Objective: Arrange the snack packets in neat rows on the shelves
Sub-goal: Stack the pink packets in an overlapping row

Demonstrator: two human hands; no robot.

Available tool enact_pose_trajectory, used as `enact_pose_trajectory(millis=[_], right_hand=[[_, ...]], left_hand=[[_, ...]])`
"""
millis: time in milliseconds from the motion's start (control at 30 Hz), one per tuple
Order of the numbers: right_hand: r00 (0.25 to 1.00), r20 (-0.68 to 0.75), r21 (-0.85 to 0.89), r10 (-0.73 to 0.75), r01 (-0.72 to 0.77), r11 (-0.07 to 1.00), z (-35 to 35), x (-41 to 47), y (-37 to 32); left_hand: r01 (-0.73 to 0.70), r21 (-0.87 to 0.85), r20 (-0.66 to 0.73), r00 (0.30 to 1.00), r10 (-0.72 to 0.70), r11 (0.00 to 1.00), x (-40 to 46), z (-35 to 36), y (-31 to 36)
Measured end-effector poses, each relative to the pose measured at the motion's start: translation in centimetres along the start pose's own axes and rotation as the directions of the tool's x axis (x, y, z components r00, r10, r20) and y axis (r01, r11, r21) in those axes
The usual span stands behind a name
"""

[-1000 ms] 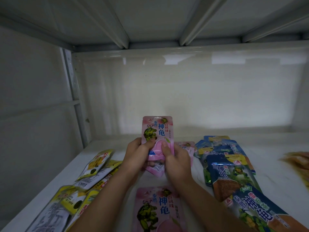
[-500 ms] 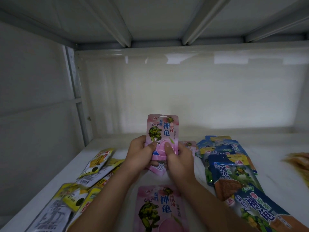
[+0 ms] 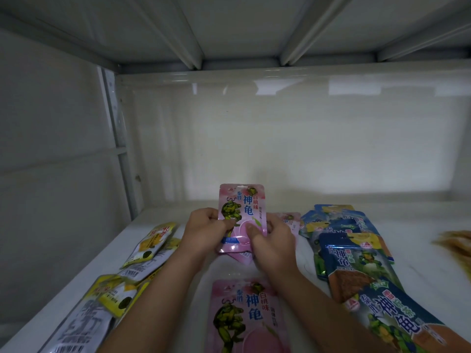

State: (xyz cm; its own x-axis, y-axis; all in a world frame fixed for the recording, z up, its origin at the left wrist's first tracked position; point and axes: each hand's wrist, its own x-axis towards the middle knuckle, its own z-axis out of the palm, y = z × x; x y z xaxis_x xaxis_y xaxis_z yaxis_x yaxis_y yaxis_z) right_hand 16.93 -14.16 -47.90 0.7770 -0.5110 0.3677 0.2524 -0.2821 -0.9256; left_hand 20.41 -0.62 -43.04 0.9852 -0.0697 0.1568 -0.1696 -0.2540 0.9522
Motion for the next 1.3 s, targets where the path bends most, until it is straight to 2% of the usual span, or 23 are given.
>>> enact_pose_trajectory(millis=[100, 200, 300, 500, 700, 900, 1067, 1200, 1300], right_hand=[[1.000, 0.001, -0.069, -0.004, 0.004, 0.998, 0.0, -0.1, 0.1], [1.000, -0.005, -0.092, -0.006, 0.006, 0.996, -0.1, -0.3, -0.1], [1.000, -0.020, -0.113, -0.016, 0.014, 0.993, 0.1, -0.4, -0.2], [0.994, -0.095, -0.127, -0.060, 0.048, 0.991, -0.4, -0.7, -0.4], [0.964, -0.090, -0.176, -0.250, 0.232, 0.957, -0.2, -1.4, -0.4], [0.947, -0.038, -0.169, -0.320, 0.310, 0.936, -1.5, -2.4, -0.3], [0.904, 0.083, -0.188, -0.419, 0.427, 0.884, -2.3, -3.5, -0.7], [0.892, 0.311, -0.291, -0.329, 0.419, 0.860, -4.1, -4.9, -1.2], [0.859, 0.456, -0.390, -0.234, 0.428, 0.815, -5.9, -6.1, -0.8]], left_hand=[[-0.041, 0.159, -0.043, 0.998, 0.048, 0.986, 0.2, -0.4, -0.3], [-0.077, 0.362, -0.099, 0.988, 0.120, 0.929, -0.2, -0.8, -0.1], [-0.103, 0.434, -0.120, 0.978, 0.171, 0.895, -0.1, -1.3, 0.0], [-0.198, 0.509, 0.084, 0.980, 0.181, 0.837, -0.5, -1.1, -0.6], [-0.273, 0.532, 0.113, 0.961, 0.252, 0.801, -1.3, -1.1, -0.6], [-0.300, 0.466, 0.130, 0.954, 0.271, 0.832, -4.1, -1.0, -0.9], [-0.333, 0.459, 0.248, 0.938, 0.242, 0.824, -7.9, -2.6, -1.1], [-0.302, 0.517, 0.332, 0.933, 0.138, 0.801, -8.9, -4.2, -0.9], [-0.341, 0.478, 0.302, 0.929, 0.213, 0.809, -9.4, -4.6, -1.0]])
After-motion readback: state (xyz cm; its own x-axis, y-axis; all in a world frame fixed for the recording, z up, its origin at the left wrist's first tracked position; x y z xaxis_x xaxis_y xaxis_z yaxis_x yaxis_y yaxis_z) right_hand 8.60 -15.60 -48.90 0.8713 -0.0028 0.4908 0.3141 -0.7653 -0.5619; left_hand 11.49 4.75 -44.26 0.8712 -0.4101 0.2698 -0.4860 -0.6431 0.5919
